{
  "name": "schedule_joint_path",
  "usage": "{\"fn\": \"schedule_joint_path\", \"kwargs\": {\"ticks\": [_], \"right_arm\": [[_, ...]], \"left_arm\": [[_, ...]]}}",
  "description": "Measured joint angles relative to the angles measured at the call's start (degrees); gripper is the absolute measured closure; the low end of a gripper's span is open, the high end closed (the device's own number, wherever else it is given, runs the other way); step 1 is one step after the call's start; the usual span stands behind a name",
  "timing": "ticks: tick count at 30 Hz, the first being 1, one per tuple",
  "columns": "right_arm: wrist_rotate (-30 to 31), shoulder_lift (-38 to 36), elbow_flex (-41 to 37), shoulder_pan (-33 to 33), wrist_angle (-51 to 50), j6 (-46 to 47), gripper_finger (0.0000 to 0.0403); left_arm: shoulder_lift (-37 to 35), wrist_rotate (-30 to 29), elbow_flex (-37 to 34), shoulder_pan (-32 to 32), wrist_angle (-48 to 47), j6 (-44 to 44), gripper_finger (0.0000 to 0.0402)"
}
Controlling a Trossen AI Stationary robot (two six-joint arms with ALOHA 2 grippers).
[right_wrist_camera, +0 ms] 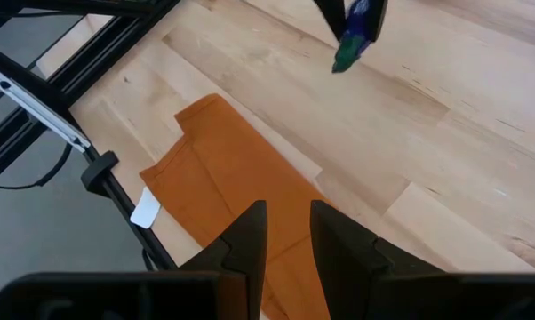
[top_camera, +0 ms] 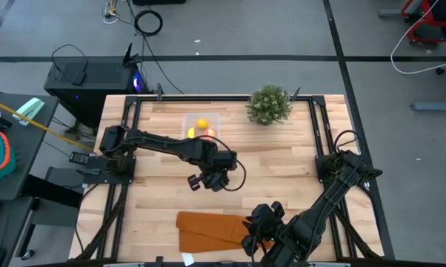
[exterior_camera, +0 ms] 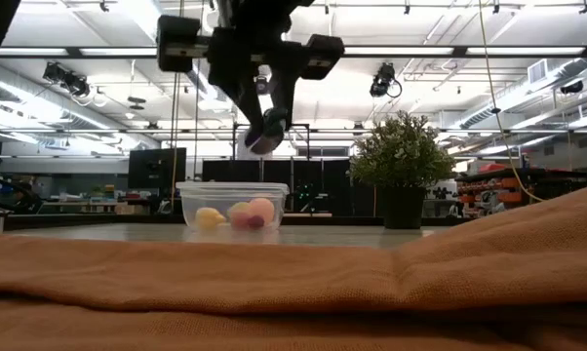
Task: Pick and placing Produce into tupperware
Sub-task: Put the eggplant into the container
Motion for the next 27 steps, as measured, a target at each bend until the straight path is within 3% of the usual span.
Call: {"fn": "schedule_joint_path", "kwargs": {"ticks": [13, 27], "right_arm": [[0.00, 0.00, 0.00, 0.02, 0.00, -0.46, 0.0308], [0.00, 0.00, 0.00, 0.02, 0.02, -0.43, 0.0308]], "left_arm": [[-0.01, -0.37, 9.89, 10.20, -7.12, -6.88, 0.0283], [0.01, -3.08, 12.01, 21.54, -10.05, -12.06, 0.0281]]}}
